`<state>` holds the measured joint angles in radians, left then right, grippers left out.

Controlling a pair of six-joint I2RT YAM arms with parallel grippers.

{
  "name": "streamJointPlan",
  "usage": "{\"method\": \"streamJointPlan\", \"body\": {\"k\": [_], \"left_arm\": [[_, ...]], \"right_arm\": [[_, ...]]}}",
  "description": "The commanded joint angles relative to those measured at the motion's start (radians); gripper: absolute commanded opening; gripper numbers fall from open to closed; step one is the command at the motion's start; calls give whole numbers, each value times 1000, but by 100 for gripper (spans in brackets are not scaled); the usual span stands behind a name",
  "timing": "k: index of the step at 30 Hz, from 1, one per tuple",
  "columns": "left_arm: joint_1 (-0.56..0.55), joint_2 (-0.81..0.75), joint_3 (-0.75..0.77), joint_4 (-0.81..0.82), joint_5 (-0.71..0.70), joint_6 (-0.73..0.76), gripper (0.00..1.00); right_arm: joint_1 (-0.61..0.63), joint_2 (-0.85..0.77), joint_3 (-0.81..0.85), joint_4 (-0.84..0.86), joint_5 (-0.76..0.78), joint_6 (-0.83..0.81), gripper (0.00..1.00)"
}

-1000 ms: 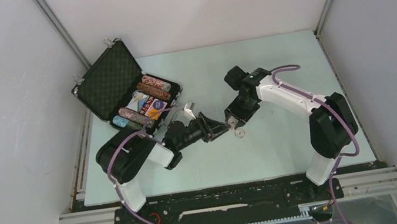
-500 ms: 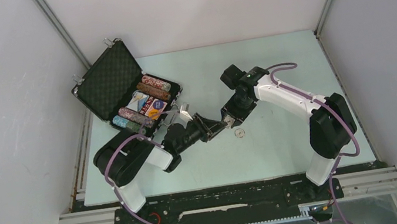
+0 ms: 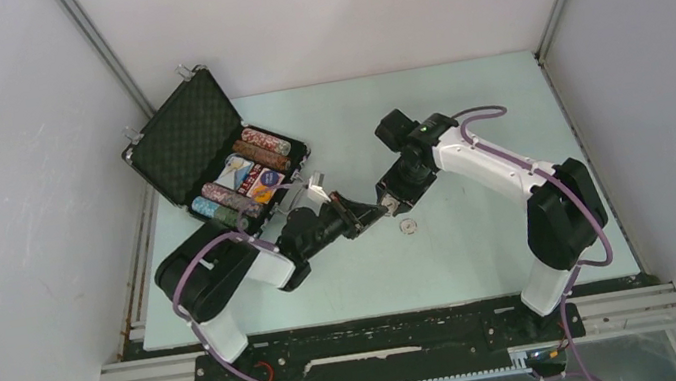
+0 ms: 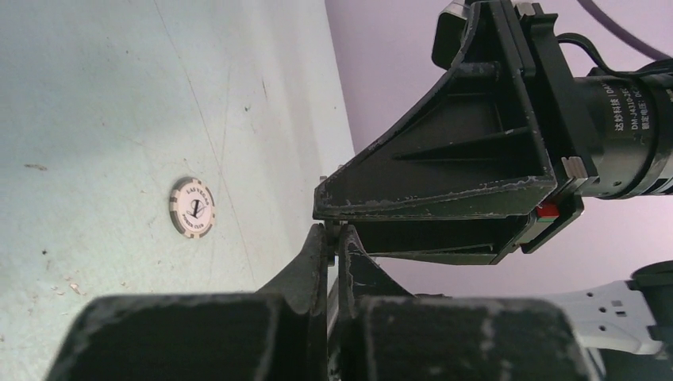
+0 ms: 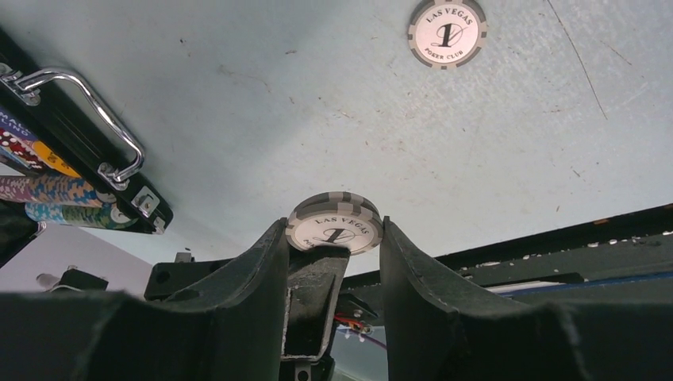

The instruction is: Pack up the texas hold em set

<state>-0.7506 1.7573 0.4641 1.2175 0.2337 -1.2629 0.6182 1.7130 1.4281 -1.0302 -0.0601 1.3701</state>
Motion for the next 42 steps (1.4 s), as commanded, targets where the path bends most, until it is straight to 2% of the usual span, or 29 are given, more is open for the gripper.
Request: {"method": "streamJointPlan", "body": {"k": [1,7,8,9,10,14,17,19,21,24,28,32,34,37,42], "left_arm": [[-6,-86,59,-94,-29,157,0],[-2,-128,67,-165,-38,209,0],[0,-129,75,-174,-28,216,0],[5,-134,81,-202,-24,225,0],[11,-141,88,-230,-23,234,0],[33,-185,126,-397,-42,312,0],[57,-219,210,-610,-56,423,0],[88,-236,280,-775,-74,517,0],[137,-225,375,-928,-55,620,0],[198,-179,568,-1212,-99,817,0],[245,-62,843,-1538,-291,1026,0],[317,45,1003,-1660,-315,1104,0],[332,98,1075,-1725,-381,1144,0],[345,170,1150,-1770,-442,1219,0],[382,262,1258,-1803,-453,1259,0]], "right_arm": [[6,-38,20,16,14,-30,26],[1,-91,-23,149,10,-147,82],[-4,-102,-22,160,15,-176,87],[-11,-111,-23,174,17,-206,97],[-21,-126,-24,185,17,-250,99],[-93,-232,-98,299,2,-443,100],[-186,-339,-189,424,-55,-609,100],[-230,-397,-226,444,-53,-704,100],[-256,-443,-264,452,-24,-783,100],[-295,-487,-330,476,-10,-846,100],[-354,-526,-412,514,-68,-873,100],[-386,-553,-470,543,-100,-890,99],[-395,-565,-493,557,-111,-892,99],[-408,-577,-522,579,-127,-893,99],[-431,-583,-537,589,-137,-902,98]]}}
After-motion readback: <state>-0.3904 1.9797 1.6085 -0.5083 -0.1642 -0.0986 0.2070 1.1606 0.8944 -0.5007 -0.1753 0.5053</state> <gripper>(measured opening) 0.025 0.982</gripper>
